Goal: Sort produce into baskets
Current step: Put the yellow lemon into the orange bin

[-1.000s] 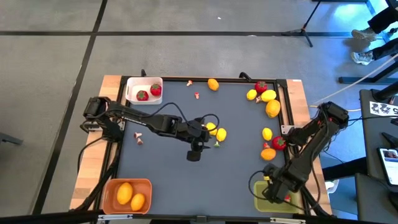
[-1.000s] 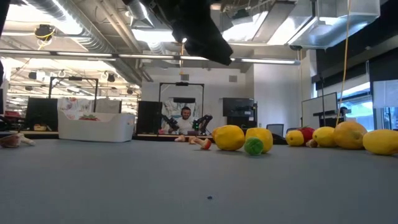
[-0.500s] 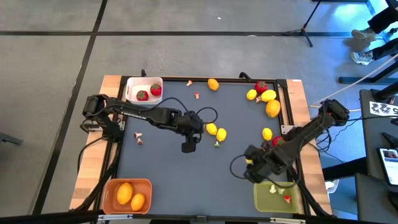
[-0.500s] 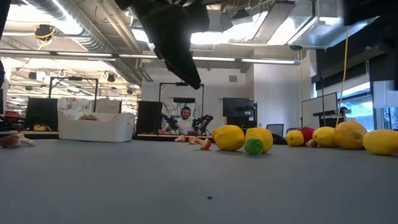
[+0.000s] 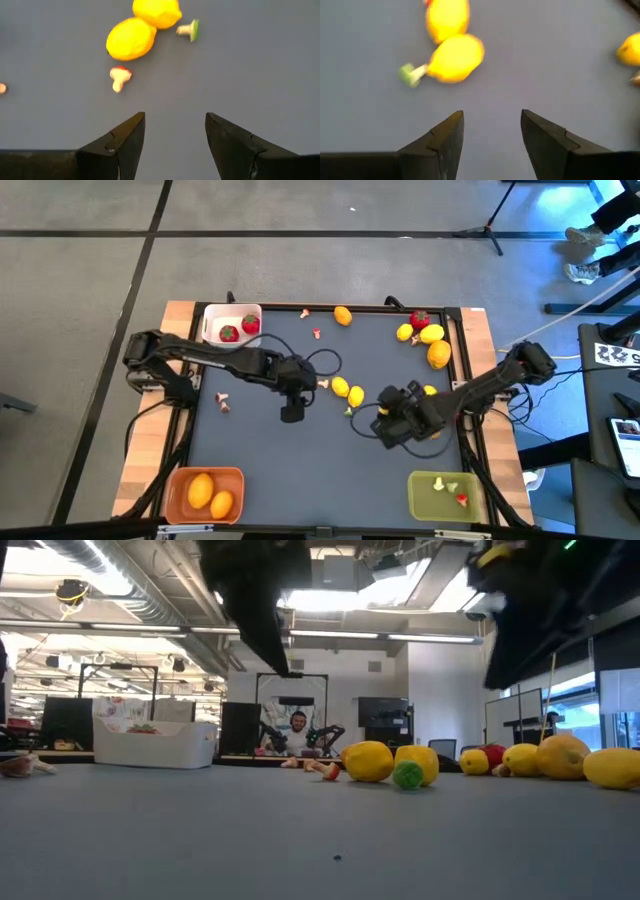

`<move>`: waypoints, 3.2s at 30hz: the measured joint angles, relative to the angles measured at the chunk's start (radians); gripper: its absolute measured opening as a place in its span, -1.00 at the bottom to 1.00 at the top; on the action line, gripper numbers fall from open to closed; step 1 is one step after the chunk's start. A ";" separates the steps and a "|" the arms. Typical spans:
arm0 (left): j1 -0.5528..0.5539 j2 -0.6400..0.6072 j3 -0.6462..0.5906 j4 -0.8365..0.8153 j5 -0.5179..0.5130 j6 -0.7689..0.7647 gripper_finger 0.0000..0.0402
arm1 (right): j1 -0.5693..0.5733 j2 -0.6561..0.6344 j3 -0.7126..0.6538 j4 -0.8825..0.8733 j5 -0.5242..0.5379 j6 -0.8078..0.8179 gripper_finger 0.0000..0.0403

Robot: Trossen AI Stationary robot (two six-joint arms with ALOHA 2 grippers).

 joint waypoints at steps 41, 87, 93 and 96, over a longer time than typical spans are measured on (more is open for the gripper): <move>0.014 0.012 -0.148 0.333 -0.008 0.266 0.83 | -0.214 0.035 0.000 0.273 0.065 -0.510 -0.02; 0.196 0.356 0.061 0.461 0.185 0.302 0.88 | -0.214 0.034 0.000 0.385 0.118 -0.545 -0.02; 0.210 0.427 0.072 0.474 0.210 0.374 0.88 | -0.214 0.035 0.000 0.394 0.119 -0.538 -0.02; 0.211 0.454 0.072 0.500 0.208 0.383 0.88 | -0.214 0.041 0.000 0.412 0.118 -0.537 -0.02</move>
